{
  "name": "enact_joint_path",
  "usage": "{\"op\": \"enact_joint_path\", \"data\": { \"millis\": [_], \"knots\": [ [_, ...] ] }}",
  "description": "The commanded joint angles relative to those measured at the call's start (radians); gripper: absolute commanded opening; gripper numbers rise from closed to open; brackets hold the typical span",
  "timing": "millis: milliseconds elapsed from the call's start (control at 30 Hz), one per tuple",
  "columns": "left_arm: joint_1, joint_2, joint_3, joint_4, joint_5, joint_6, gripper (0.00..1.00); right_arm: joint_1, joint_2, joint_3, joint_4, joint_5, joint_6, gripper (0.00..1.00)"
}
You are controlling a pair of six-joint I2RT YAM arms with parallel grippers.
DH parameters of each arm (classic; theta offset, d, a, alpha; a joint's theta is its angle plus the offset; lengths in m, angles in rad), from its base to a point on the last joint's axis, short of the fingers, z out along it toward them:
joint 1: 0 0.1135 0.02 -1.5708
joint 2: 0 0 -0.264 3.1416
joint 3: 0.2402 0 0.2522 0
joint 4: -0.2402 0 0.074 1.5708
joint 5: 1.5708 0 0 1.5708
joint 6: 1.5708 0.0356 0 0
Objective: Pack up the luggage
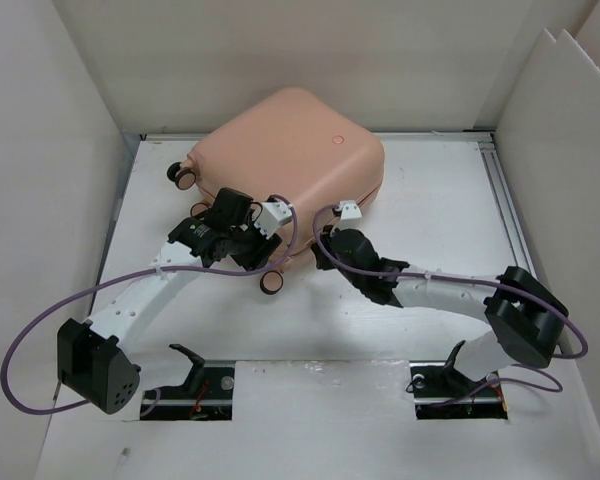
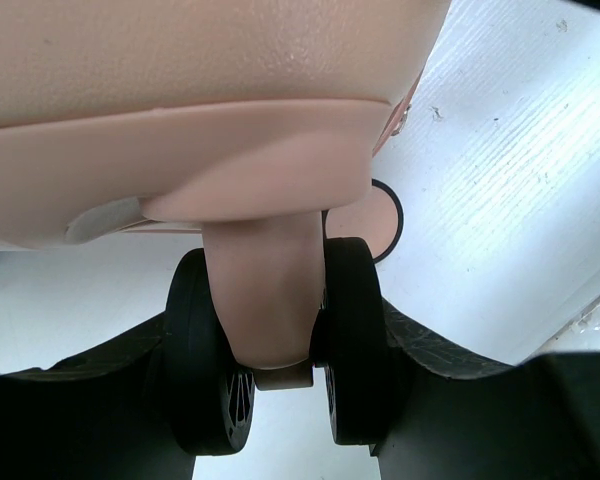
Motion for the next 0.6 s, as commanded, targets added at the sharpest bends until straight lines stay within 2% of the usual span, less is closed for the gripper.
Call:
{"op": "enact_joint_path", "data": {
  "millis": [0,67,100,167,200,333,567],
  "knots": [
    [-0.006,-0.057,-0.002,-0.007,0.015,0.022,0.00,-0.013,-0.030,-0.022,0.192,0.015,-0.106,0.00],
    [-0.006,-0.057,-0.002,-0.007,0.024,0.022,0.00,-0.013,-0.018,-0.022,0.231,-0.039,-0.140,0.00],
    [-0.006,-0.048,-0.002,-0.007,0.024,0.022,0.00,-0.013,-0.018,-0.022,0.240,-0.060,-0.161,0.04],
    [-0.006,-0.047,-0.002,-0.007,0.024,0.022,0.00,-0.013,-0.008,-0.013,0.240,-0.103,-0.230,0.19],
    [-0.006,-0.047,-0.002,-0.007,0.024,0.022,0.00,-0.013,-0.008,-0.013,0.252,-0.154,-0.253,0.35],
    [-0.006,-0.037,0.007,-0.007,0.024,0.022,0.00,-0.004,-0.017,-0.060,0.307,-0.252,-0.293,0.57],
    [-0.006,0.002,0.029,0.025,0.024,0.002,0.00,0.036,0.021,-0.128,0.516,-0.353,-0.269,0.61]
  ]
}}
